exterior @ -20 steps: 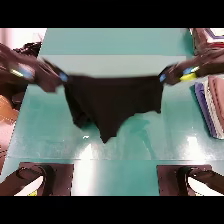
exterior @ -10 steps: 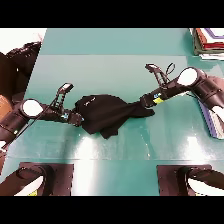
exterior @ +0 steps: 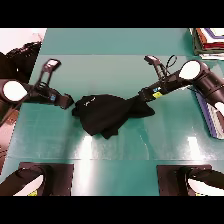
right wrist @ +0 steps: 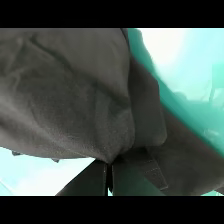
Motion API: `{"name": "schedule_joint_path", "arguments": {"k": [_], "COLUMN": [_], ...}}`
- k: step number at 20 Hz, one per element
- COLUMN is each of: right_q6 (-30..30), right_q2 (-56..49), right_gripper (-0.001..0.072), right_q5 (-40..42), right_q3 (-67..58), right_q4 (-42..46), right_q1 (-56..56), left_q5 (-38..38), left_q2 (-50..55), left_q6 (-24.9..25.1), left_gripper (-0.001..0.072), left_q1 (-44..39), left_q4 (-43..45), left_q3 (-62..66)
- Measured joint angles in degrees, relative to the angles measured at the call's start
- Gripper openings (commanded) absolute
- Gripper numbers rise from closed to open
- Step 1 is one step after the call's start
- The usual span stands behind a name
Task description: Fold the shirts.
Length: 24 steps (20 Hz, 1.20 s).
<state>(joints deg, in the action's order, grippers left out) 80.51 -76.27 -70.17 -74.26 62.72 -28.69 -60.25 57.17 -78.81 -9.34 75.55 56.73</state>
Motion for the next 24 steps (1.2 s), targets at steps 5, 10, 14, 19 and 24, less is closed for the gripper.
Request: {"name": "schedule_joint_path", "arguments": {"k": [5, 10, 14, 19, 24], "right_q6": [0.00, 0.02, 0.02, 0.02, 0.02], "right_q2": [0.07, 0.07, 0.07, 0.07, 0.17], "right_gripper": [0.0010, 0.0010, 0.0010, 0.0010, 0.0010], "right_q5": [-0.22, -0.26, -0.13, 0.15, 0.59], "right_q3": [-1.11, -1.33, -1.33, -1.33, -1.38], "right_q4": [0.04, 0.07, 0.07, 0.07, 0.07], "right_q1": [0.00, 0.00, 0.00, 0.00, 0.00], "left_q5": [-2.51, -6.01, -5.97, -4.22, -2.49], "left_q2": [11.30, 21.70, 24.55, 25.40, 25.62], "left_q6": [2.51, 5.70, 6.32, 6.64, 6.80], "left_gripper": [0.0519, 0.0519, 0.0519, 0.0270, 0.0030], "left_q1": [9.46, 12.04, 12.48, 12.61, 12.63], "left_q4": [-13.57, -21.49, -23.56, -24.85, -25.62], "left_q3": [0.76, 0.81, -0.17, -3.21, -4.00]}}
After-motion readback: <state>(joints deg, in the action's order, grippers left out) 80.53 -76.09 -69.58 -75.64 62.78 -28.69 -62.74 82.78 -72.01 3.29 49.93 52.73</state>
